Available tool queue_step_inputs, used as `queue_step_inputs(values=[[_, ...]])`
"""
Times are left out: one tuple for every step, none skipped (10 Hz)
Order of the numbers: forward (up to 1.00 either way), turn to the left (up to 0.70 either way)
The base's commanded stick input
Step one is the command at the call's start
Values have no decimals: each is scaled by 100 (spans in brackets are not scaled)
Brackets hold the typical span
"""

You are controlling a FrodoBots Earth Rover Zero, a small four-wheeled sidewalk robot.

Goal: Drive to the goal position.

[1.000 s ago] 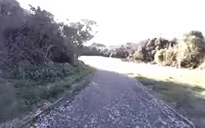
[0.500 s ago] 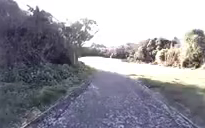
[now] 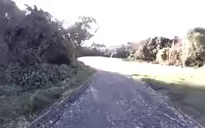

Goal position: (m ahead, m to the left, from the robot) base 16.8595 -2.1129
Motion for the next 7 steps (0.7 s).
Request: queue_step_inputs(values=[[50,3],[50,3],[50,3],[50,3],[50,3],[50,3],[50,3]])
